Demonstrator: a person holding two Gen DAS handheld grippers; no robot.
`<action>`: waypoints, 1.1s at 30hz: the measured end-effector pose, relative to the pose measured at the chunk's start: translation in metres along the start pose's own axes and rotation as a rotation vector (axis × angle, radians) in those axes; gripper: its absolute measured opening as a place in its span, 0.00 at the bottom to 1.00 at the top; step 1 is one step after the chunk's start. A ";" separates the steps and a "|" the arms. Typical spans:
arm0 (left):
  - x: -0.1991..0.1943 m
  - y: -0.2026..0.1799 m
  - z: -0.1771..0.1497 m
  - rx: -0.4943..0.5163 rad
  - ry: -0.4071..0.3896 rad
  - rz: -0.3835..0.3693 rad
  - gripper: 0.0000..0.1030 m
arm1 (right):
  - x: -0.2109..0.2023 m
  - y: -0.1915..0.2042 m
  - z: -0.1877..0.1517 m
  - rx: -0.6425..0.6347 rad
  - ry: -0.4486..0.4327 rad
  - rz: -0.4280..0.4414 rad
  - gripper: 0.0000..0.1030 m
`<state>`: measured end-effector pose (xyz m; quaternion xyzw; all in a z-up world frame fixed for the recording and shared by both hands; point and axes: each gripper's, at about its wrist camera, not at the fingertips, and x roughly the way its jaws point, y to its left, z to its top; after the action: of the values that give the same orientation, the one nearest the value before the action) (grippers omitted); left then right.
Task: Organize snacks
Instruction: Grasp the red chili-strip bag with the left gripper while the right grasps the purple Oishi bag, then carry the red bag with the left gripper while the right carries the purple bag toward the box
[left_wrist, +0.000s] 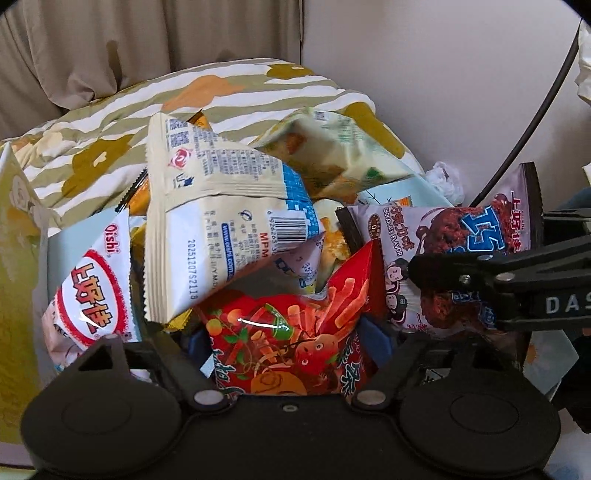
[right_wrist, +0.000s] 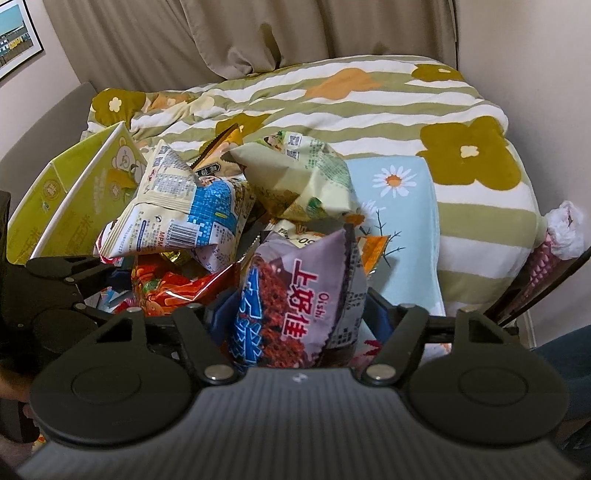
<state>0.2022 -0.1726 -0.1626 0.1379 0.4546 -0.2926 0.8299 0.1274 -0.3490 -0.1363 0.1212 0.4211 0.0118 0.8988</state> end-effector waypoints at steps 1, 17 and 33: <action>0.000 -0.001 0.000 0.003 0.002 0.003 0.79 | 0.000 0.000 0.000 0.000 0.003 0.008 0.73; -0.030 -0.002 0.003 0.010 -0.031 0.026 0.76 | -0.022 0.010 0.005 -0.034 -0.036 -0.026 0.62; -0.108 0.011 0.013 -0.046 -0.159 0.108 0.75 | -0.074 0.052 0.030 -0.109 -0.138 0.018 0.62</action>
<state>0.1732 -0.1316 -0.0658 0.1196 0.3858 -0.2471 0.8808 0.1070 -0.3137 -0.0503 0.0763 0.3559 0.0347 0.9308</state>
